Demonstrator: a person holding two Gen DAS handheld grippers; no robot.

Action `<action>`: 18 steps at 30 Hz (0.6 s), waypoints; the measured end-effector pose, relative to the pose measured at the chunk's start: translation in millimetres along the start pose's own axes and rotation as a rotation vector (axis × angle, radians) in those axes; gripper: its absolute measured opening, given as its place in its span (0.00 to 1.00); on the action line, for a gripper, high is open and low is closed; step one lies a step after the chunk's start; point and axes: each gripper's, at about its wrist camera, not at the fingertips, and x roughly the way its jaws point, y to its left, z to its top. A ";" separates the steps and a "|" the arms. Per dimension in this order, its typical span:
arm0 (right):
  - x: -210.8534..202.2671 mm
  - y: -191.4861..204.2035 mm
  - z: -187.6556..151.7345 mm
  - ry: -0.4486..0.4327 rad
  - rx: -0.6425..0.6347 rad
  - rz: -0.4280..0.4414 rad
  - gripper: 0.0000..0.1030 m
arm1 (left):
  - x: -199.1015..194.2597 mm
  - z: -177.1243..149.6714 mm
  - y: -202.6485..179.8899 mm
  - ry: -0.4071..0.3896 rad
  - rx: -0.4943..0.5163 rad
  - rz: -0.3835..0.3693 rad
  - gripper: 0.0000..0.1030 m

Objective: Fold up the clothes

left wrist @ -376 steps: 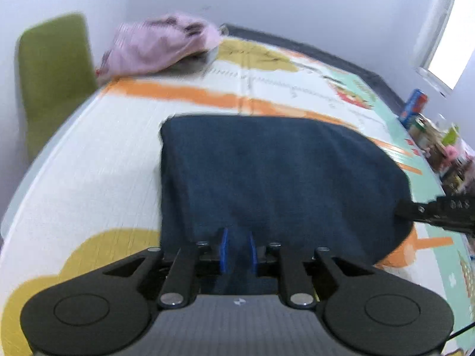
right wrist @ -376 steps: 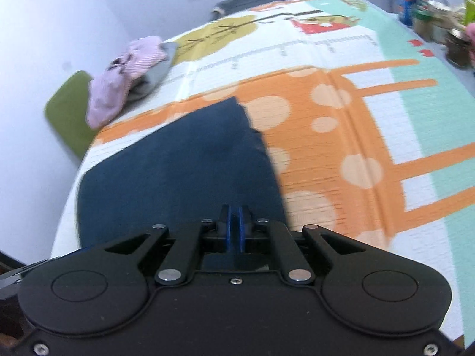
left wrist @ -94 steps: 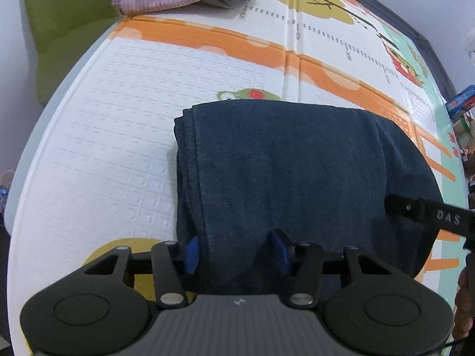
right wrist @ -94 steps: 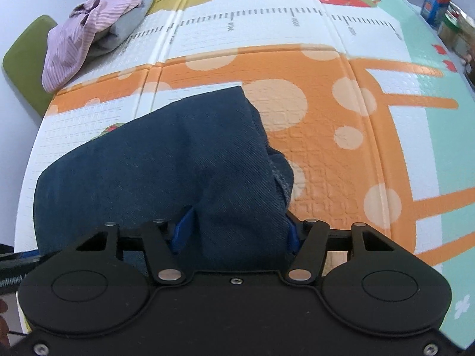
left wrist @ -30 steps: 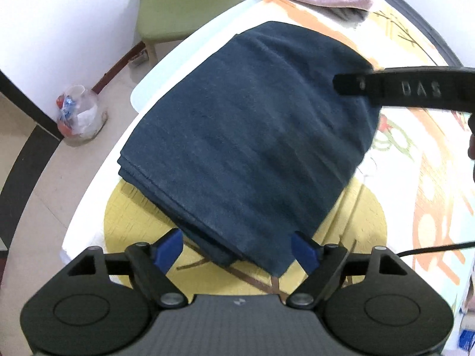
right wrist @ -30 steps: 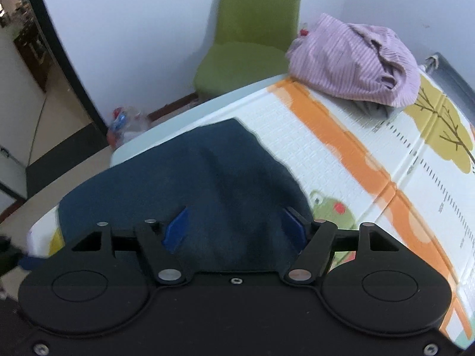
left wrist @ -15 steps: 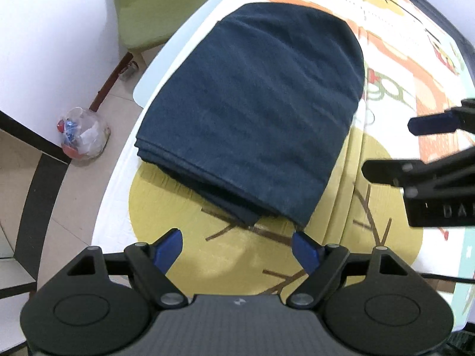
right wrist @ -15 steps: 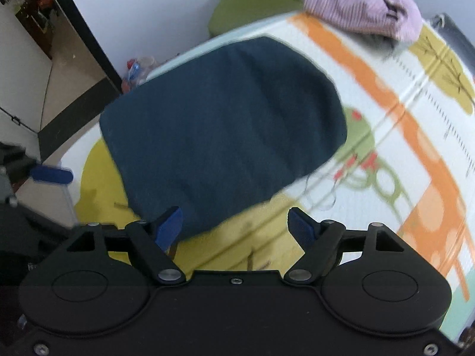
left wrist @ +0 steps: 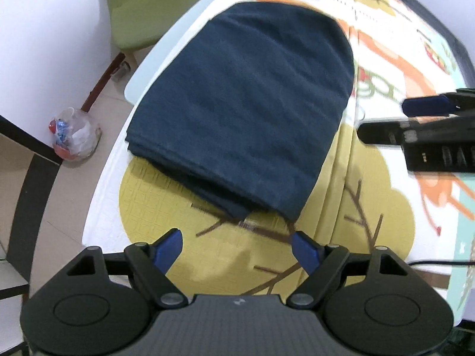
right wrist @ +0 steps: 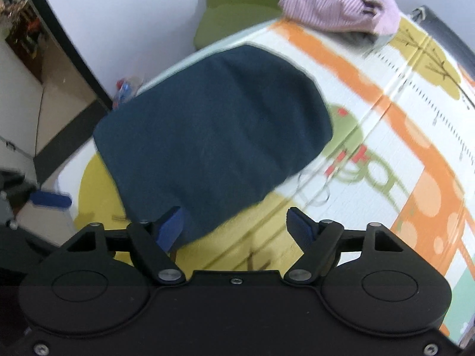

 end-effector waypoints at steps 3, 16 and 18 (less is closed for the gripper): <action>1.1 -18.5 19.7 -0.027 0.048 0.038 0.35 | -4.7 11.1 -3.8 -0.047 -0.010 -0.013 0.78; 77.1 -71.9 95.4 -0.071 0.167 0.037 0.17 | 39.8 48.1 -20.3 -0.047 -0.009 -0.115 0.58; 95.5 -75.2 101.1 -0.053 0.173 0.025 0.16 | 54.3 45.4 -17.1 -0.010 -0.020 -0.129 0.58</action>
